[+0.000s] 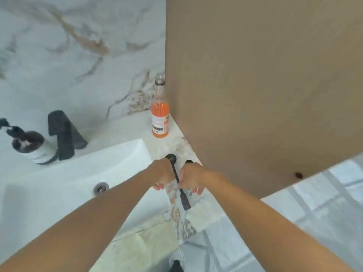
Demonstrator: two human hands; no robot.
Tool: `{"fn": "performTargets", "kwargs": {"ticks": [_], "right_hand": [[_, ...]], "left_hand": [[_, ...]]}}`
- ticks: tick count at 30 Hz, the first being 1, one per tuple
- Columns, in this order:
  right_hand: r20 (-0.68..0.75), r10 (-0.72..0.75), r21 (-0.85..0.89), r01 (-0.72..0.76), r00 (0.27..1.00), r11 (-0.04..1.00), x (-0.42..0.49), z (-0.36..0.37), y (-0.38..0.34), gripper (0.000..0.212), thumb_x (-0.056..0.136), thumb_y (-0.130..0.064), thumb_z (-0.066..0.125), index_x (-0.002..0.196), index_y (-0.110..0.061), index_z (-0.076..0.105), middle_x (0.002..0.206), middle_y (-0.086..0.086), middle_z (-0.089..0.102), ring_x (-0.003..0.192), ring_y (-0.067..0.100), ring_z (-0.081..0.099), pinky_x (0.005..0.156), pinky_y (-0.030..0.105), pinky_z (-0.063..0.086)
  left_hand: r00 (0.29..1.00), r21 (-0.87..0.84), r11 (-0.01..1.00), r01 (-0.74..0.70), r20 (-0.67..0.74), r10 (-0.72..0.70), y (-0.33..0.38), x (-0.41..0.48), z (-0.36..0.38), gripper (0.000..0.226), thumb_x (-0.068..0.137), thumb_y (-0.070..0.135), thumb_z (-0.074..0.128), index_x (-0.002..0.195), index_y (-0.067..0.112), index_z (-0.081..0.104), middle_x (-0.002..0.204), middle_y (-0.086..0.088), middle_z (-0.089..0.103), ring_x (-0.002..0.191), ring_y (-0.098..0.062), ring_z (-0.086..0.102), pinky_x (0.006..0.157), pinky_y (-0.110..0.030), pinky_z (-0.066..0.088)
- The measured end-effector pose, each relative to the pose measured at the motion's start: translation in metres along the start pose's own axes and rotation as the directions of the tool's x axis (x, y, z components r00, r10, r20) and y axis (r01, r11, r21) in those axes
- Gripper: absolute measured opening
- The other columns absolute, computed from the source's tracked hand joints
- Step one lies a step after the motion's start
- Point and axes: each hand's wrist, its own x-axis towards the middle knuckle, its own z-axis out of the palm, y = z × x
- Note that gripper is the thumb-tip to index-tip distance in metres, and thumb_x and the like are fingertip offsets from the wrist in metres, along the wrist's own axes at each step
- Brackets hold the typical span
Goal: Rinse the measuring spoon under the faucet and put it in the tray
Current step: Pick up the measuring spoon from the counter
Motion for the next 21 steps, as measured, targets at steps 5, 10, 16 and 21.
{"fn": "performTargets", "kwargs": {"ticks": [5, 10, 16, 21], "right_hand": [[-0.118, -0.011, 0.132, 0.027, 0.993, 0.991, 0.044, 0.042, 0.030, 0.030, 0.086, -0.041, 0.065, 0.083, -0.014, 0.053, 0.090, 0.012, 0.066, 0.068, 0.032, 0.067, 0.057, 0.035, 0.055], [-0.214, -0.004, 0.217, 0.051, 0.977, 0.975, 0.065, 0.061, 0.036, 0.025, 0.087, -0.042, 0.065, 0.087, -0.021, 0.052, 0.095, 0.005, 0.067, 0.087, 0.025, 0.065, 0.070, 0.034, 0.050], [-0.267, 0.003, 0.246, 0.065, 0.964, 0.967, 0.068, 0.067, 0.030, 0.019, 0.090, -0.028, 0.061, 0.080, -0.018, 0.049, 0.092, 0.006, 0.068, 0.085, 0.024, 0.066, 0.075, 0.039, 0.057], [-0.363, -0.034, 0.242, 0.129, 0.931, 0.962, 0.056, 0.083, -0.009, 0.012, 0.089, -0.021, 0.059, 0.082, -0.020, 0.050, 0.086, 0.002, 0.066, 0.081, 0.020, 0.064, 0.071, 0.036, 0.056]], "left_hand": [[0.978, -0.322, 0.941, 0.103, -0.140, -0.155, -0.008, 0.047, 0.033, 0.025, 0.089, 0.029, 0.063, 0.088, 0.005, 0.070, 0.080, -0.015, 0.079, 0.067, -0.031, 0.078, 0.071, -0.041, 0.066], [0.966, -0.510, 0.854, 0.099, -0.156, -0.205, -0.022, 0.070, 0.051, 0.018, 0.079, 0.022, 0.067, 0.066, 0.011, 0.067, 0.067, -0.016, 0.077, 0.056, -0.032, 0.076, 0.065, -0.046, 0.066], [0.975, -0.628, 0.778, 0.022, -0.158, -0.156, -0.037, 0.076, 0.049, 0.013, 0.078, 0.018, 0.071, 0.075, 0.006, 0.071, 0.068, -0.019, 0.076, 0.055, -0.034, 0.073, 0.068, -0.049, 0.065], [0.988, -0.780, 0.617, -0.107, -0.154, -0.023, -0.074, 0.056, 0.030, 0.005, 0.084, 0.013, 0.075, 0.083, 0.009, 0.072, 0.081, -0.014, 0.076, 0.070, -0.025, 0.070, 0.079, -0.040, 0.063]]}}
